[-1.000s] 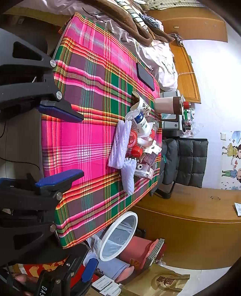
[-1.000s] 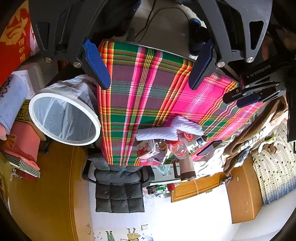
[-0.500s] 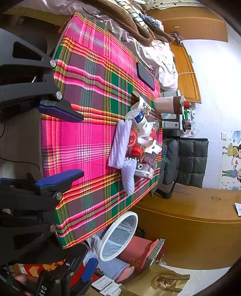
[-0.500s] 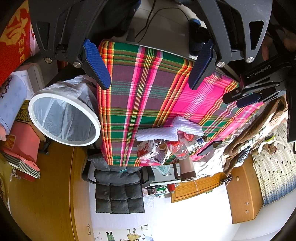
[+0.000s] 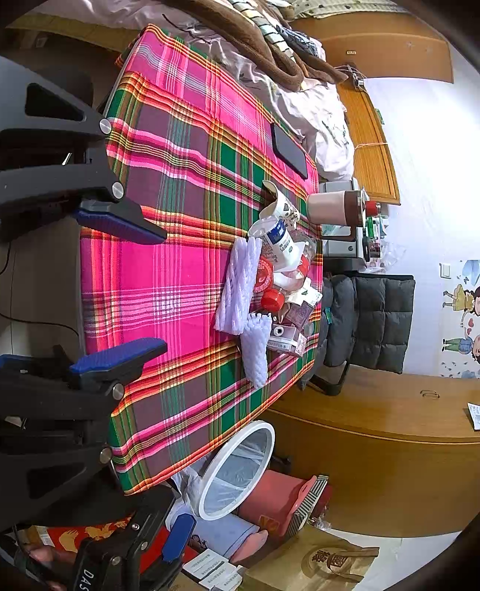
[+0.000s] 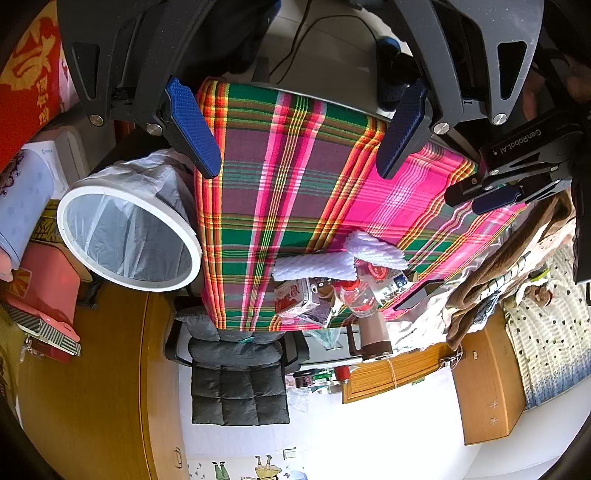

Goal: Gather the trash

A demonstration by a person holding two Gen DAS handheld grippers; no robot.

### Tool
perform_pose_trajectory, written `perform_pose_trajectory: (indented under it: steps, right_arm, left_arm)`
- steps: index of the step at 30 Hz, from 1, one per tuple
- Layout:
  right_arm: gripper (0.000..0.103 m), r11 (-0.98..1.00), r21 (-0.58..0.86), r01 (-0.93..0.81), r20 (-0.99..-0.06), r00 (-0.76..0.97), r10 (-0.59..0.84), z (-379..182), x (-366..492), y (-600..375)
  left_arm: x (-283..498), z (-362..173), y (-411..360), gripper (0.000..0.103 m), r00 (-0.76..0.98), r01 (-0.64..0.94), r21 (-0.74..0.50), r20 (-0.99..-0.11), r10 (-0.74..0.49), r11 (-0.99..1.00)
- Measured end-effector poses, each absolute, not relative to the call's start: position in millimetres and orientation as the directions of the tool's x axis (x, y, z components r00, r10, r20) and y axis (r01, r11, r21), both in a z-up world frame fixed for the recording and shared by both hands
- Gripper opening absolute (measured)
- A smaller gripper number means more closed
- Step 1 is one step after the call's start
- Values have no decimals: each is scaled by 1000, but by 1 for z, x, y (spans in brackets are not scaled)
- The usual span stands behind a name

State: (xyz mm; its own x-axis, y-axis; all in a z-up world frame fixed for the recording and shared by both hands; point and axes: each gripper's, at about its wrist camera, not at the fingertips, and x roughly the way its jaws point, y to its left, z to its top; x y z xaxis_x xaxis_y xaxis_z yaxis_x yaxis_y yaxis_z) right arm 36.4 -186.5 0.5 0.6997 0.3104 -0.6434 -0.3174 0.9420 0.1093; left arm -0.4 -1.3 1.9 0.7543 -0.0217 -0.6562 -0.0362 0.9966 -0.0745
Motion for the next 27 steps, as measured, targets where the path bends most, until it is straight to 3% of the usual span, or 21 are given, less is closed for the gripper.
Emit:
perform_pose_trajectory:
  steps: [27]
  right_arm:
    - [87, 942, 113, -318, -645, 697, 312, -2, 36, -186]
  left_arm:
    - [-2, 2, -3, 52, 758, -22, -73, -651, -31, 997]
